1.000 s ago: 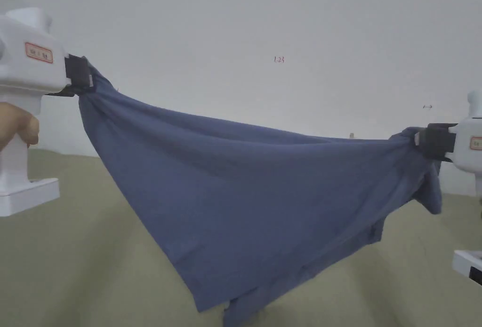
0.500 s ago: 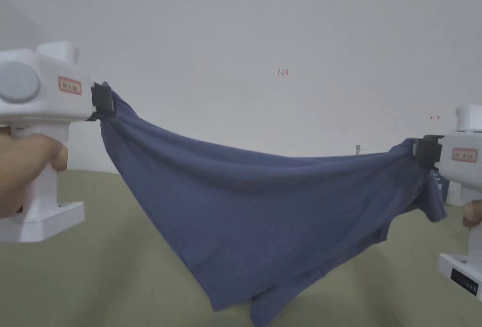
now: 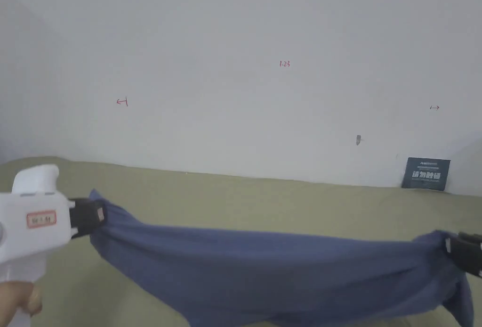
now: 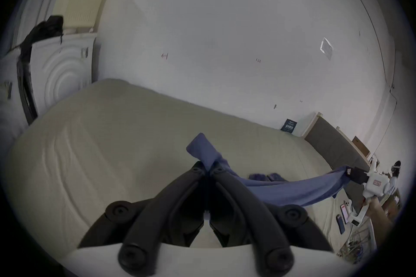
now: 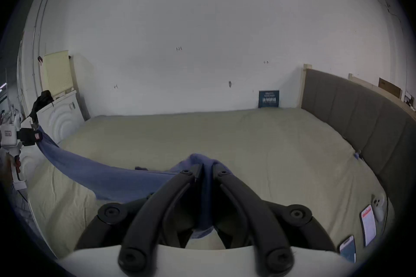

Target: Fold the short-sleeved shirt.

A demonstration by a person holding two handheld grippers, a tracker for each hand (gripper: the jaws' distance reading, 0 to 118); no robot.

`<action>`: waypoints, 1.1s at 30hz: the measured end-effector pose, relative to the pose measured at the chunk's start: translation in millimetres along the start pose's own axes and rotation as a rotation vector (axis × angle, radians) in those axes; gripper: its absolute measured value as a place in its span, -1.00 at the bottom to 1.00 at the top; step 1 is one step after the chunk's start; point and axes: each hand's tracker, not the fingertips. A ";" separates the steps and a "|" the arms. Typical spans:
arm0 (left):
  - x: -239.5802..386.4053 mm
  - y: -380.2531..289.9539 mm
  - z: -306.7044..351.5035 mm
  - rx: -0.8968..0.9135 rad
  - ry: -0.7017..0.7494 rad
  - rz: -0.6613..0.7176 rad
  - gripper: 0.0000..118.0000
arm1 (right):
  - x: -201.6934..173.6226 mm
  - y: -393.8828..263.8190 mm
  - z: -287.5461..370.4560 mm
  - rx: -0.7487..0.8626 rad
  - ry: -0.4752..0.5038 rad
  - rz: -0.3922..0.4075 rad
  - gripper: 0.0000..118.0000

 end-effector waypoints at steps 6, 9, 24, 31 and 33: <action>-25.6 -61.8 32.1 -0.085 0.019 0.085 -0.95 | 10.4 -62.4 41.1 -0.088 0.002 -0.049 -0.79; -32.1 -93.6 52.7 -0.117 0.024 0.095 -0.95 | 10.4 -96.6 61.7 -0.140 -0.001 -0.090 -0.79; -72.3 -217.6 114.7 -0.338 0.085 0.173 -0.95 | 26.3 -188.8 122.9 -0.295 -0.037 -0.134 -0.79; -70.2 -236.9 120.9 -0.421 0.084 0.198 -0.62 | 19.2 -192.0 123.4 -0.373 -0.048 -0.068 -0.72; -60.5 -227.3 127.3 -0.376 0.136 0.142 0.15 | 13.0 -183.2 127.4 -0.351 -0.076 -0.054 -0.41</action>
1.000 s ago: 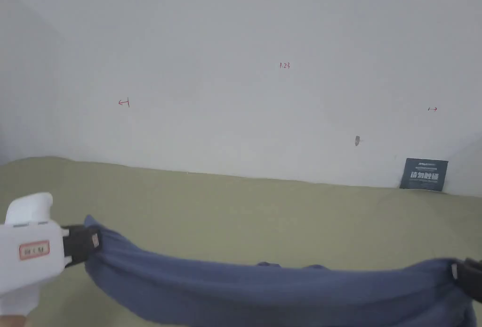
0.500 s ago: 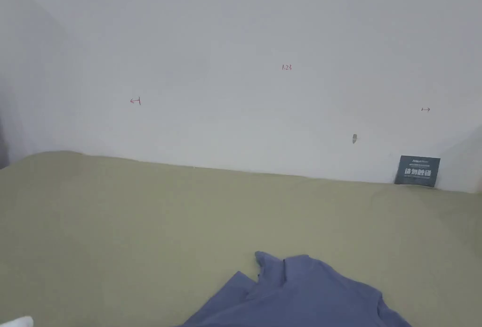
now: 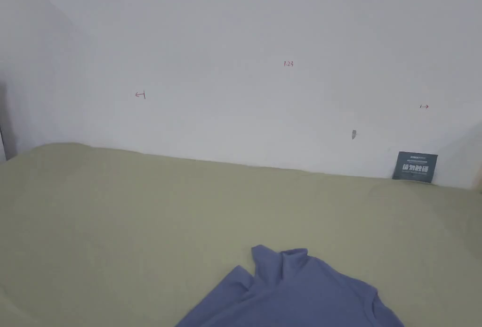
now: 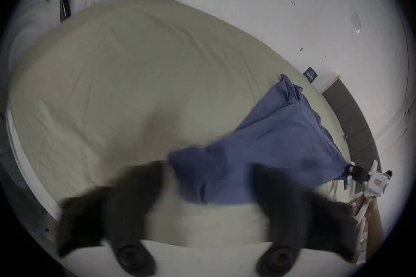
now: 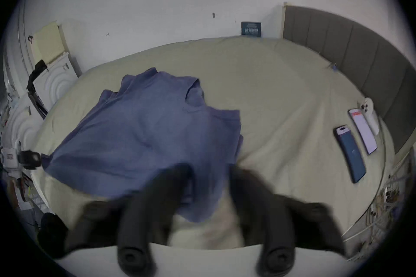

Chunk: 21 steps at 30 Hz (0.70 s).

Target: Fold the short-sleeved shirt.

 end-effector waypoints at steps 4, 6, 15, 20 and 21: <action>22.9 21.7 29.2 0.147 -0.054 -0.067 0.94 | -15.4 22.6 25.9 0.150 0.014 0.041 0.75; 39.9 31.3 42.0 0.220 -0.055 -0.142 0.90 | -25.5 33.8 34.7 0.174 -0.010 0.059 0.74; 75.1 44.1 43.4 0.204 -0.066 -0.256 -1.00 | -66.0 44.0 42.7 0.100 0.002 0.167 -0.88; 55.6 43.7 41.6 0.082 0.005 -0.262 -1.00 | -71.0 28.0 33.2 0.071 0.011 0.178 -0.89; 48.9 45.4 39.1 0.027 0.011 -0.257 -1.00 | -72.2 26.6 31.6 0.063 0.015 0.178 -0.89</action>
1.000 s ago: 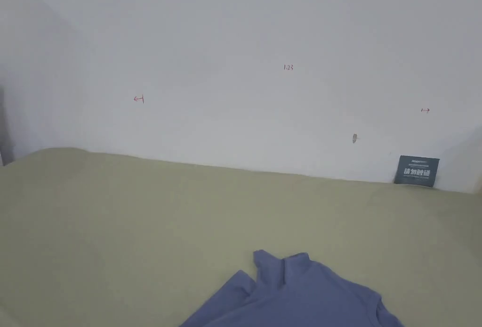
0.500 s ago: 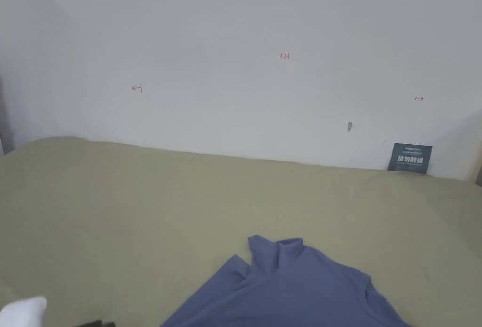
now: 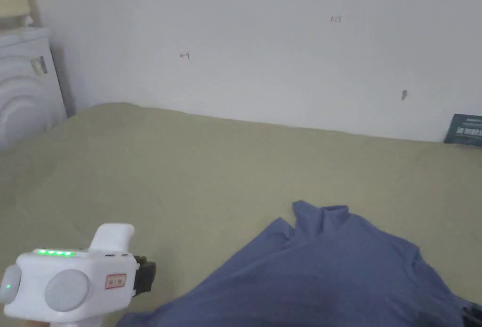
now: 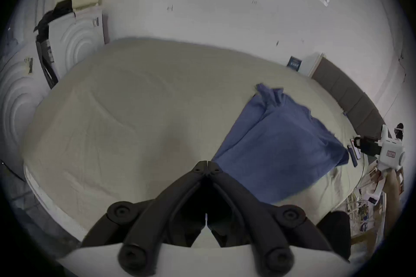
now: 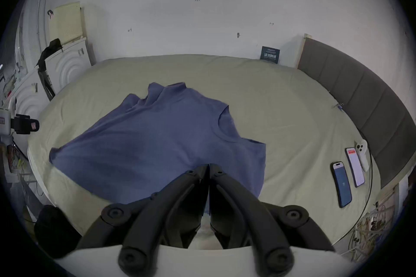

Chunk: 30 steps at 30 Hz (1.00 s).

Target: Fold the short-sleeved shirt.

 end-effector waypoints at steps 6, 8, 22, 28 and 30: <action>-26.9 -1.8 -18.8 -0.134 0.025 -0.004 -0.96 | -3.2 -7.8 -6.9 -0.023 0.019 -0.009 -0.89; -35.7 -1.7 -25.9 -0.145 0.027 0.012 -0.82 | -3.2 -6.7 -6.9 -0.033 0.033 -0.013 -0.89; -41.4 -38.7 -80.6 -0.271 0.089 -0.120 0.14 | -1.2 13.2 -35.5 -0.117 0.062 0.037 -0.89; -37.8 -40.5 -61.2 -0.192 0.000 -0.108 -0.95 | 1.8 90.7 -116.3 -0.170 0.114 0.157 -0.89; -35.2 -39.3 -65.0 -0.200 0.003 -0.122 -0.95 | 0.1 123.7 -152.5 -0.211 0.165 0.139 -0.89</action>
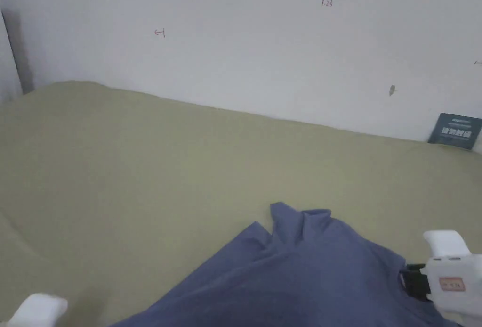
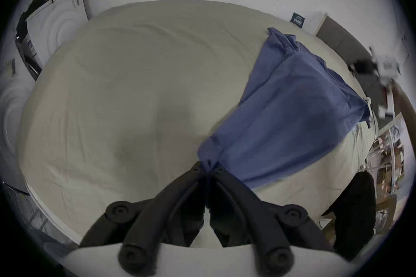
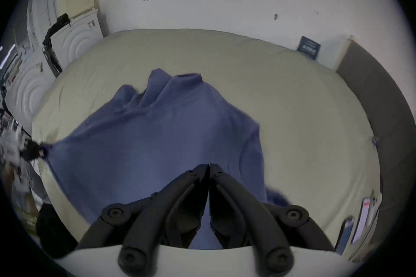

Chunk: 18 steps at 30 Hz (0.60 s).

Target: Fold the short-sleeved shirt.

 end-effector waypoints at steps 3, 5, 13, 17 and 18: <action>5.3 1.8 1.1 0.003 -0.005 0.002 -0.95 | 4.4 57.0 -45.7 -0.024 -0.005 0.089 -0.88; 5.6 2.4 0.7 -0.002 -0.011 0.035 -0.95 | 4.2 91.6 -77.8 -0.045 -0.011 0.146 -0.66; -3.2 1.6 -9.6 -0.032 -0.033 0.129 -0.95 | 2.8 150.4 -186.5 -0.220 0.070 0.311 0.82; -5.2 -2.7 -12.5 -0.018 -0.040 0.150 -0.95 | -3.3 145.4 -212.6 -0.239 0.017 0.354 0.82; -5.8 -4.0 -11.8 -0.011 -0.044 0.159 -0.95 | -5.1 142.0 -212.8 -0.233 0.028 0.379 0.73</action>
